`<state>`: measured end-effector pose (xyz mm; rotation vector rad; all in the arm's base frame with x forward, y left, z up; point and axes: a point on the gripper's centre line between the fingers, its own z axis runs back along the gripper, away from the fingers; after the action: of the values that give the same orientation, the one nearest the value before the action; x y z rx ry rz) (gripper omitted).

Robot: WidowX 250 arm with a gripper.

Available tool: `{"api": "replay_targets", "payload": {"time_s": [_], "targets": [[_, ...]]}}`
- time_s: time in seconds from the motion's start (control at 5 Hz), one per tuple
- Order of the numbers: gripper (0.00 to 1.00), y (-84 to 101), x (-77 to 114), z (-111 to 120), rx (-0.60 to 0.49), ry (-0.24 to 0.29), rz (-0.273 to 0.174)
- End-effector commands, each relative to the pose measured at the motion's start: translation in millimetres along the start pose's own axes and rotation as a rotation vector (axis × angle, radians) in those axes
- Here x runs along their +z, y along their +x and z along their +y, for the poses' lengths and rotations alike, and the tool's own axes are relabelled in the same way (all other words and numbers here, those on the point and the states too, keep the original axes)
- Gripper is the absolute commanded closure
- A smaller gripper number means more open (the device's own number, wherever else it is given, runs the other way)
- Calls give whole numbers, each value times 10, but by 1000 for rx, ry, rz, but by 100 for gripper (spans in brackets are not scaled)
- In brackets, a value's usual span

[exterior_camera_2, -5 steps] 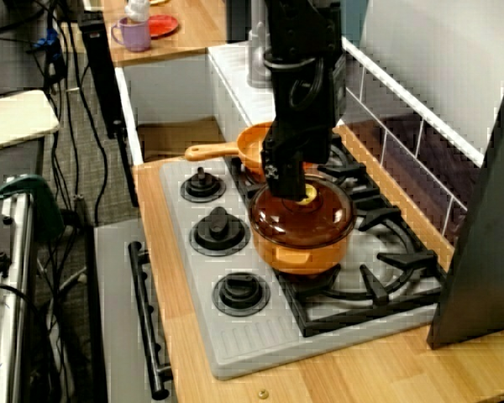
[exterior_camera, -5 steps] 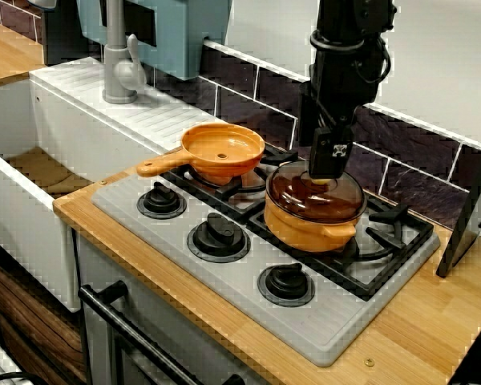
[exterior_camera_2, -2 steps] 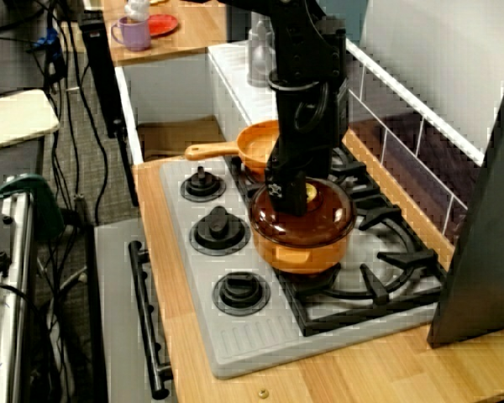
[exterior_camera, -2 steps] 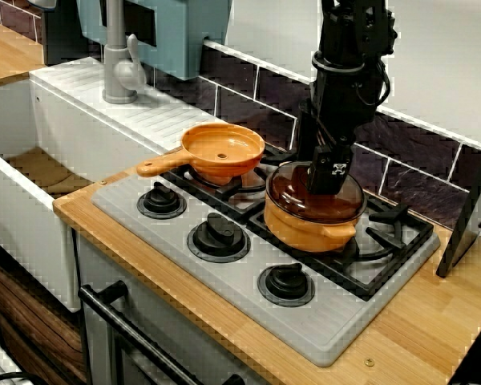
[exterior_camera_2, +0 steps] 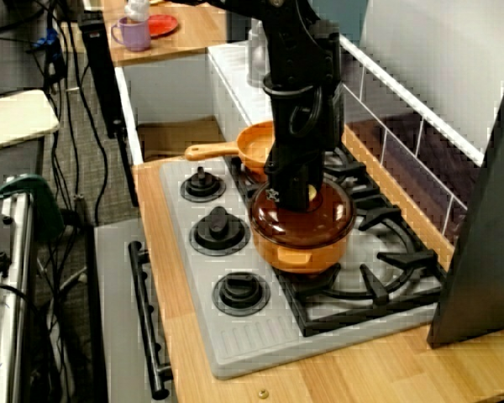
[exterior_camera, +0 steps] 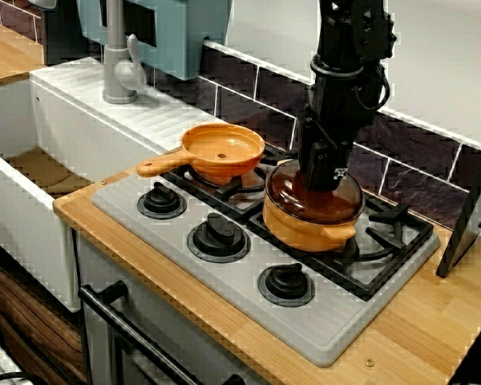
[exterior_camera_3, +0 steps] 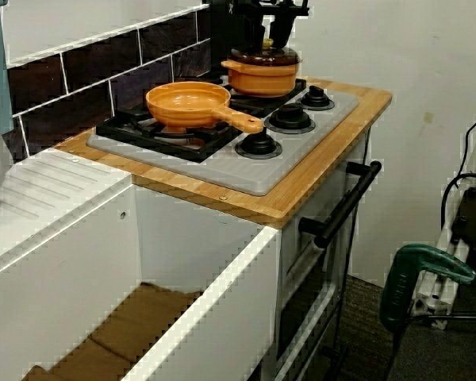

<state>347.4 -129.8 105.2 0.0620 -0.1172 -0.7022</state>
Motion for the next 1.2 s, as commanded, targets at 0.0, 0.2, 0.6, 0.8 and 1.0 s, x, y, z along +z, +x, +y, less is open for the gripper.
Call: {"api": "replay_targets", "payload": {"time_s": [0.0, 0.2, 0.6, 0.8, 1.0], "targets": [[100, -97, 196, 77, 29, 11, -44], [100, -203, 359, 222, 90, -17, -60], [100, -703, 740, 694, 272, -85, -177], [100, -911, 831, 854, 333, -87, -205], [100, -979, 757, 943, 357, -75, -192]]}}
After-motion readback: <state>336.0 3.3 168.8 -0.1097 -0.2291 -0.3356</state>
